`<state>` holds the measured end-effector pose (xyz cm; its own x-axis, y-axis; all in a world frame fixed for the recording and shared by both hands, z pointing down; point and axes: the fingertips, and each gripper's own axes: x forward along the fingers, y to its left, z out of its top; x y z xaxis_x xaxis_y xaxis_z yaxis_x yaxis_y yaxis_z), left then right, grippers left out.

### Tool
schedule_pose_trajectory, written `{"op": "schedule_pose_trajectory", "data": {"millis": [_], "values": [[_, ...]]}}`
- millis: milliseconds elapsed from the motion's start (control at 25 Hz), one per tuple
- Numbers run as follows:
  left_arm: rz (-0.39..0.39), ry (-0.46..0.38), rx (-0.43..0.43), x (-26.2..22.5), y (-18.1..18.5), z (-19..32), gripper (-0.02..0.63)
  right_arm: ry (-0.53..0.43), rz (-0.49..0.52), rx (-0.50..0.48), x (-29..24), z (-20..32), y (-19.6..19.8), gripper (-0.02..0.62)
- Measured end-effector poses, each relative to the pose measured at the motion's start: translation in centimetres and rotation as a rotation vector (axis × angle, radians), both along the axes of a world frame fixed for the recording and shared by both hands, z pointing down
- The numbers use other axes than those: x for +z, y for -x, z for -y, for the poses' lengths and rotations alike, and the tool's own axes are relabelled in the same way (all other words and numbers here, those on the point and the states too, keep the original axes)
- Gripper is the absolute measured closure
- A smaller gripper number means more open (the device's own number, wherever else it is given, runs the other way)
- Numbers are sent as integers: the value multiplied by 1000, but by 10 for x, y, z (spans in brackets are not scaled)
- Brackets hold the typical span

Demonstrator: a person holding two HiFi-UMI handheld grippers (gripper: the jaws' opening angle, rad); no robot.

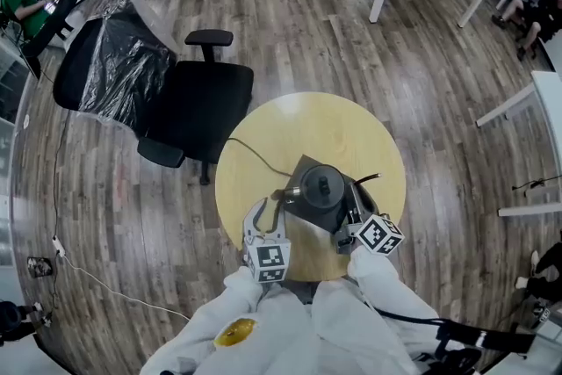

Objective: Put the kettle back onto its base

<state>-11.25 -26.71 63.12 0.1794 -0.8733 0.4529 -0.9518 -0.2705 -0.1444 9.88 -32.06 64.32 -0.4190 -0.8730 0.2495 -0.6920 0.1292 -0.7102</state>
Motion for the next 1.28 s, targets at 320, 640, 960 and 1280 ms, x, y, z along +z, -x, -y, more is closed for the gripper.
{"op": "schedule_pose_trajectory", "data": {"millis": [320,640,960,1280], "values": [[-355,87,-14,-29,-5,-45,586,27,-159,15,-3,-61,-26,506],[-383,71,80,-59,-29,-58,606,-103,-359,-88,-45,-89,7,509],[-312,-46,86,-89,-65,-88,606,-289,-508,-209,-91,-118,31,569],[-295,-92,-12,-105,-90,-149,606,-347,-513,-197,-120,-172,29,583]]}}
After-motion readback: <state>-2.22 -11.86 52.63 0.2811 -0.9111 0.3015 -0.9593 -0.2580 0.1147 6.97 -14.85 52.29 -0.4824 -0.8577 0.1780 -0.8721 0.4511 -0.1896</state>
